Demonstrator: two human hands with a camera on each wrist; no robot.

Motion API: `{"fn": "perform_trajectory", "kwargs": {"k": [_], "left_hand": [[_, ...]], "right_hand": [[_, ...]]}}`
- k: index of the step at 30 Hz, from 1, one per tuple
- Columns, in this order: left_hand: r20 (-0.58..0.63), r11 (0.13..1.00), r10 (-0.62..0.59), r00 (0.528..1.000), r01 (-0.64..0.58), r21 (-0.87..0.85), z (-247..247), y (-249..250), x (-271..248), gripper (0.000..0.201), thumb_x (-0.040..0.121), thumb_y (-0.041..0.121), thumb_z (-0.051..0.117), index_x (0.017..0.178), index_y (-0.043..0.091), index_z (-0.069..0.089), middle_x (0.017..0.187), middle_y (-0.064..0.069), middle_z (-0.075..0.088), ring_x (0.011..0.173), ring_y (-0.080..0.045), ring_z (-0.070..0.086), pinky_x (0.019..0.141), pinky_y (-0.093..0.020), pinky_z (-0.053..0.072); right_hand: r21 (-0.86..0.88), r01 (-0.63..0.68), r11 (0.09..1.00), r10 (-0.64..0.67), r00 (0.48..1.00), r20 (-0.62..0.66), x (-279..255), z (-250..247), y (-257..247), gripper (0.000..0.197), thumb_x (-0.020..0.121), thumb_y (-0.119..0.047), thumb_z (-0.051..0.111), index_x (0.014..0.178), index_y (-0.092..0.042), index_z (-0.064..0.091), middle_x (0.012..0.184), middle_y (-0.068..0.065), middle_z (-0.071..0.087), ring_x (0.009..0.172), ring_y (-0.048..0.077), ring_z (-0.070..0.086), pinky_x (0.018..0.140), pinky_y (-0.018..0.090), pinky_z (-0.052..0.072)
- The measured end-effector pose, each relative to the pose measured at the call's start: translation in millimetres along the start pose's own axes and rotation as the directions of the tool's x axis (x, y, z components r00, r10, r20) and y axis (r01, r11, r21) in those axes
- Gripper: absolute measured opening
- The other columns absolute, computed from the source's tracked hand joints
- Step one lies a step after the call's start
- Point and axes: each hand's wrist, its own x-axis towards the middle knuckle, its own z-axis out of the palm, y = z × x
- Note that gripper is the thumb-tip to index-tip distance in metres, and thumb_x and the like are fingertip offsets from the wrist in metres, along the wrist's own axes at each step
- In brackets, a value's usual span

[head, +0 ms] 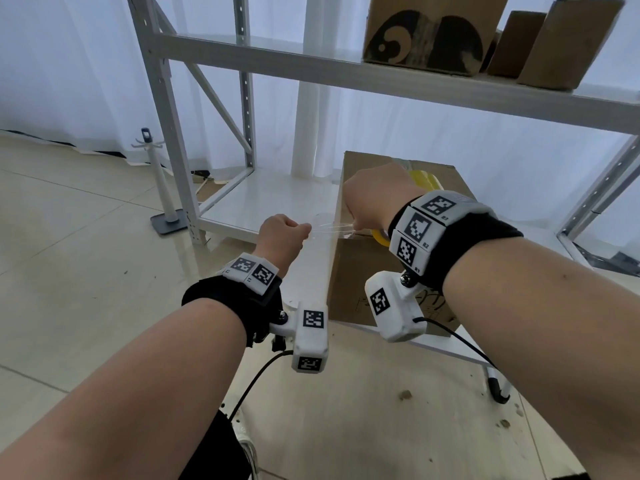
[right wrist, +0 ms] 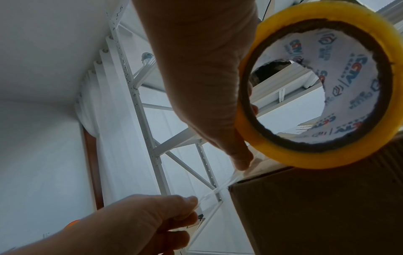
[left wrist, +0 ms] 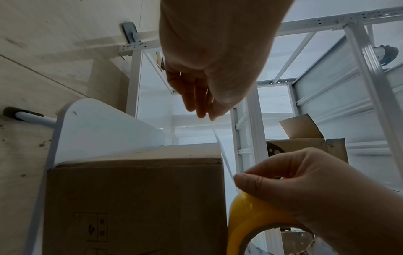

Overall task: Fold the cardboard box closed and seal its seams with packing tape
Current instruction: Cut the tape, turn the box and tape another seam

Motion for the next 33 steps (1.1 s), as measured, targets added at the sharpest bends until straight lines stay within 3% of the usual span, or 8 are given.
{"fn": "perform_trajectory", "kwargs": {"k": [4, 10, 17, 20, 23, 27, 30, 33], "left_hand": [[-0.004, 0.999, -0.022, 1.0, 0.023, 0.044, 2, -3, 3, 0.021, 0.088, 0.023, 0.061, 0.092, 0.003, 0.064, 0.088, -0.01, 0.068, 0.077, -0.019, 0.059, 0.057, -0.024, 0.041], [0.013, 0.997, -0.053, 0.998, 0.052, 0.065, 10, -8, 4, 0.017, 0.086, 0.021, 0.064, 0.079, 0.006, 0.059, 0.092, -0.016, 0.068, 0.088, -0.029, 0.064, 0.086, -0.041, 0.053], [0.059, 0.995, -0.089, 0.994, 0.086, 0.051, 19, -11, 2, 0.02, 0.086, 0.018, 0.063, 0.07, 0.01, 0.055, 0.093, -0.017, 0.068, 0.079, -0.025, 0.06, 0.08, -0.036, 0.051], [0.113, 0.993, -0.113, 0.987, 0.107, 0.057, 27, -12, -1, 0.014, 0.087, 0.017, 0.061, 0.078, 0.007, 0.057, 0.097, -0.017, 0.067, 0.087, -0.029, 0.063, 0.083, -0.037, 0.051], [0.128, 0.992, -0.123, 0.984, 0.117, 0.053, 36, -11, -3, 0.017, 0.086, 0.014, 0.06, 0.072, 0.009, 0.054, 0.098, -0.019, 0.068, 0.082, -0.028, 0.06, 0.082, -0.037, 0.051], [0.129, 0.99, -0.139, 0.982, 0.134, 0.043, 39, -10, -5, 0.013, 0.086, 0.012, 0.06, 0.075, 0.006, 0.055, 0.1, -0.021, 0.067, 0.081, -0.029, 0.059, 0.083, -0.037, 0.05], [0.124, 0.989, -0.148, 0.981, 0.146, 0.025, 37, -11, -6, 0.017, 0.087, 0.013, 0.06, 0.072, 0.009, 0.054, 0.1, -0.021, 0.067, 0.078, -0.025, 0.058, 0.08, -0.034, 0.049], [0.12, 0.989, -0.148, 0.982, 0.144, 0.035, 37, -12, -8, 0.019, 0.088, 0.015, 0.059, 0.07, 0.011, 0.054, 0.1, -0.019, 0.068, 0.073, -0.021, 0.057, 0.072, -0.03, 0.048]], "right_hand": [[-0.045, 0.007, 0.999, -0.005, 0.999, 0.035, 2, -2, -3, 0.025, 0.086, -0.015, 0.057, 0.062, -0.015, 0.049, 0.065, -0.002, 0.051, 0.053, 0.014, 0.047, 0.045, 0.024, 0.029], [-0.111, 0.029, 0.993, -0.017, 0.994, 0.11, 5, -6, -10, 0.023, 0.089, -0.012, 0.051, 0.067, -0.014, 0.049, 0.067, -0.003, 0.047, 0.054, 0.013, 0.043, 0.045, 0.025, 0.024], [-0.086, 0.05, 0.995, -0.042, 0.994, 0.102, 2, -8, -6, 0.022, 0.087, -0.015, 0.055, 0.066, -0.014, 0.05, 0.064, -0.003, 0.047, 0.054, 0.014, 0.044, 0.046, 0.024, 0.029], [0.072, 0.025, 0.997, -0.025, 1.0, -0.001, -4, -5, 5, 0.024, 0.086, -0.019, 0.053, 0.063, -0.014, 0.048, 0.063, -0.001, 0.046, 0.056, 0.015, 0.046, 0.053, 0.026, 0.038], [0.245, 0.009, 0.97, 0.039, 0.981, -0.191, -12, -2, 13, 0.015, 0.084, -0.025, 0.05, 0.073, -0.015, 0.046, 0.064, -0.003, 0.043, 0.058, 0.016, 0.043, 0.064, 0.031, 0.04], [0.245, -0.083, 0.966, 0.164, 0.927, -0.336, -25, 11, 26, 0.022, 0.087, -0.035, 0.047, 0.082, -0.015, 0.055, 0.062, -0.003, 0.043, 0.072, 0.021, 0.045, 0.082, 0.038, 0.034], [0.448, -0.207, 0.87, 0.374, 0.869, -0.323, -35, 26, 39, 0.044, 0.087, -0.058, 0.045, 0.099, -0.022, 0.068, 0.091, 0.001, 0.06, 0.095, 0.024, 0.05, 0.088, 0.044, 0.034], [0.74, -0.225, 0.633, 0.536, 0.818, -0.21, -42, 42, 41, 0.059, 0.084, -0.07, 0.045, 0.121, -0.028, 0.063, 0.12, 0.004, 0.052, 0.117, 0.026, 0.045, 0.095, 0.047, 0.04]]}}
